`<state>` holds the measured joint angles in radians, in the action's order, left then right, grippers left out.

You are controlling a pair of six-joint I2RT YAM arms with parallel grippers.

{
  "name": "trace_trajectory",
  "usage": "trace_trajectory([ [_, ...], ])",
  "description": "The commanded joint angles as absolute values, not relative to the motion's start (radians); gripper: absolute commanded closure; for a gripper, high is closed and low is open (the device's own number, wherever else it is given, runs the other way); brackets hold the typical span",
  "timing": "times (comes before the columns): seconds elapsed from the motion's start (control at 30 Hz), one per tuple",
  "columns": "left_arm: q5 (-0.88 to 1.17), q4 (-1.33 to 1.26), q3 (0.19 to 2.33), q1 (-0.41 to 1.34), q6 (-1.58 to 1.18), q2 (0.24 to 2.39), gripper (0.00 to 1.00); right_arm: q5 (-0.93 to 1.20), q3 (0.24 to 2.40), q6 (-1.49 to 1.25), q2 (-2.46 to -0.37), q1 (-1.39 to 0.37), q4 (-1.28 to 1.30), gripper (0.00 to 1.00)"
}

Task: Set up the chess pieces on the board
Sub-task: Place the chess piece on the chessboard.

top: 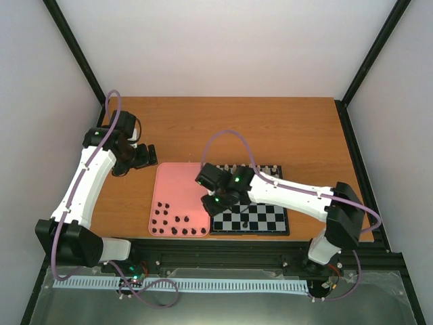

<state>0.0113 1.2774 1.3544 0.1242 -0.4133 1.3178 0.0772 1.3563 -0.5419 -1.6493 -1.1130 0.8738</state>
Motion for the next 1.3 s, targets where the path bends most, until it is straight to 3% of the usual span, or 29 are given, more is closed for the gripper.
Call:
trace_trajectory([
  [0.0,0.026,1.262,1.359,0.116,-0.405,1.295,0.00,0.020,1.188,-0.610,-1.581,-1.120,0.907,0.95],
  [0.37,0.040,1.255,1.363,0.115,-0.406,1.305,0.00,-0.028,0.989,-0.680,-1.504,-1.118,0.834,0.95],
  [1.27,0.034,1.252,1.354,0.115,-0.405,1.311,0.00,0.024,0.946,-0.648,-1.543,-1.086,0.800,0.85],
])
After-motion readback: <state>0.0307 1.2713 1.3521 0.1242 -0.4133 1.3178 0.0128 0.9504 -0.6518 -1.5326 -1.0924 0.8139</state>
